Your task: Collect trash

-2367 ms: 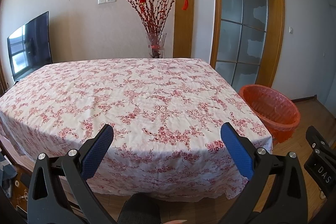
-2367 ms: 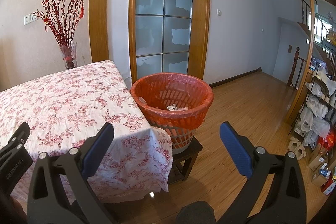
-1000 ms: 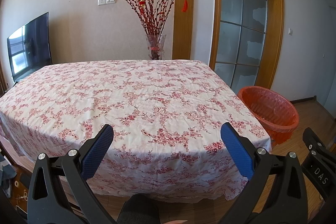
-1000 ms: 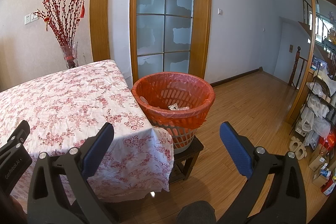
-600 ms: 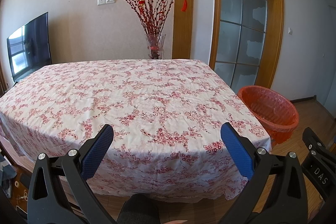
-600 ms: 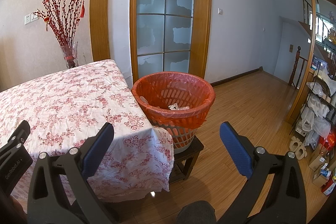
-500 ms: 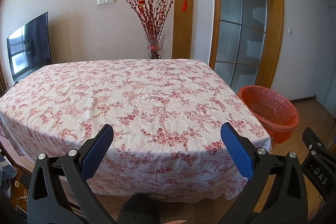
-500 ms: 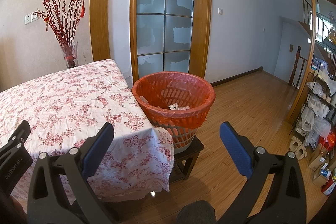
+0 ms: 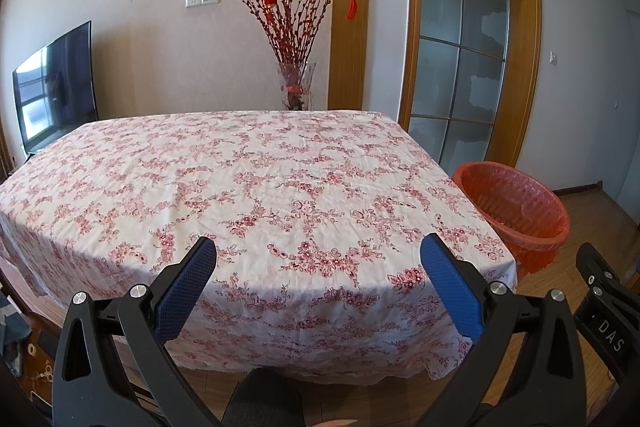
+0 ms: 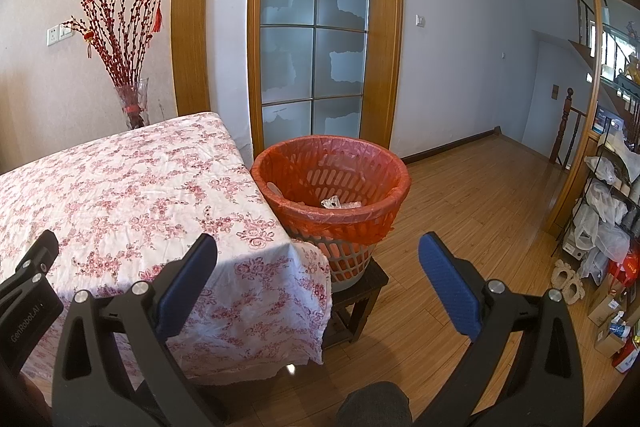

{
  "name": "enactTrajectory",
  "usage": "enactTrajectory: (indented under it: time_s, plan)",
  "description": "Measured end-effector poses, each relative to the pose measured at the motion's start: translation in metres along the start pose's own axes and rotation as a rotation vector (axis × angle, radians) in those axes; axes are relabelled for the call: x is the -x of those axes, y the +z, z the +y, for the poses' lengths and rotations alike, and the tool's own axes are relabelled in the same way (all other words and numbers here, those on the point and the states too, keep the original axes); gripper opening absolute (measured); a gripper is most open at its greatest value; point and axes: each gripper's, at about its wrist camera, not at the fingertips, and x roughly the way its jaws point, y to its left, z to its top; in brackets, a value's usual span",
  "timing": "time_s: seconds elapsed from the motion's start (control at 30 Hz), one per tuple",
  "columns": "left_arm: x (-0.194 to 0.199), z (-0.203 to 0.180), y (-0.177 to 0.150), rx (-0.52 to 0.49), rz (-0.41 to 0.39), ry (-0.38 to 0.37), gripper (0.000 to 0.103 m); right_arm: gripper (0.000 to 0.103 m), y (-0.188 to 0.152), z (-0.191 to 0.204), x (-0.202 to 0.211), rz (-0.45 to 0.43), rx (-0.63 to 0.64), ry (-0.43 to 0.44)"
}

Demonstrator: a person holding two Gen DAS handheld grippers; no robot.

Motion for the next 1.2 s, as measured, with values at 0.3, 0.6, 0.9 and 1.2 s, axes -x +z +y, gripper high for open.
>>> enactTrajectory:
  time_s: [0.3, 0.6, 0.9, 1.2]
  plan:
    - [-0.0001, 0.0003, 0.0001, 0.0, 0.0, 0.0, 0.1, 0.099, -0.0002, -0.0003, -0.0001, 0.0, 0.0, 0.001]
    - [0.0001, 0.0002, -0.0005, 0.0, 0.001, 0.0, 0.1, 0.099, -0.0003, -0.0001, 0.0002, 0.001, 0.0, 0.001]
    - [0.0004, 0.0008, -0.0047, 0.001, 0.005, 0.0, 0.1, 0.099, -0.0002, -0.0004, -0.0005, 0.001, 0.0, 0.001]
    - [0.0, 0.0016, -0.0051, 0.001, 0.007, 0.001, 0.1, 0.099, -0.0022, 0.0008, -0.0016, 0.003, 0.002, 0.002]
